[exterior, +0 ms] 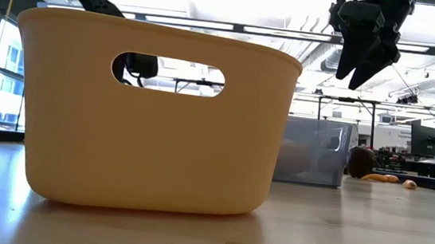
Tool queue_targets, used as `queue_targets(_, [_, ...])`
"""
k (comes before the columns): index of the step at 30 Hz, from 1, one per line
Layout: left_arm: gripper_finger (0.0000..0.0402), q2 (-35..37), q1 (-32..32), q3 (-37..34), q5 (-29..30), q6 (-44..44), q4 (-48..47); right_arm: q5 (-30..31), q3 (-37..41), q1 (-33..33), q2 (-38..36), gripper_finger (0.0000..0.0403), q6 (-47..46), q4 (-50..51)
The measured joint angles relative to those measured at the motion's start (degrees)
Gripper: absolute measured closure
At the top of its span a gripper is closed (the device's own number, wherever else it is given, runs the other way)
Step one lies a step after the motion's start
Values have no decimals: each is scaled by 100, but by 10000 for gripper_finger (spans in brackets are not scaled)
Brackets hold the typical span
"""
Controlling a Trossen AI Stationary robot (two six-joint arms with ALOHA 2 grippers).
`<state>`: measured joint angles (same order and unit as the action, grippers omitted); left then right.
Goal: Sort produce into baskets
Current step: Put the lemon into the right black bin
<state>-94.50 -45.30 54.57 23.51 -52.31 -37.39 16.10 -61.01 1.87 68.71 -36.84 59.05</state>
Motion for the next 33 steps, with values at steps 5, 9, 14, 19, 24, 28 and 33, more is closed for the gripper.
queue_targets(5, [159,-119,0,0,14,-16,205,0,0,0,0,91,-15,-1])
queue_targets(9, [159,-297,0,0,-100,-65,427,2,0,0,0,91,-20,-2])
queue_targets(14, [159,-466,0,0,-238,-68,619,2,0,0,0,91,-20,-2])
queue_targets(19, [163,-467,0,0,-235,360,895,4,0,0,2,91,-39,-4])
queue_targets(24, [220,-311,16,0,-277,663,909,6,0,0,0,91,47,17])
queue_targets(28, [272,75,149,0,-400,1171,937,54,0,-2,-162,91,204,508])
queue_targets(33, [273,954,893,0,-659,1491,1228,389,0,-2,-759,91,-208,1233])
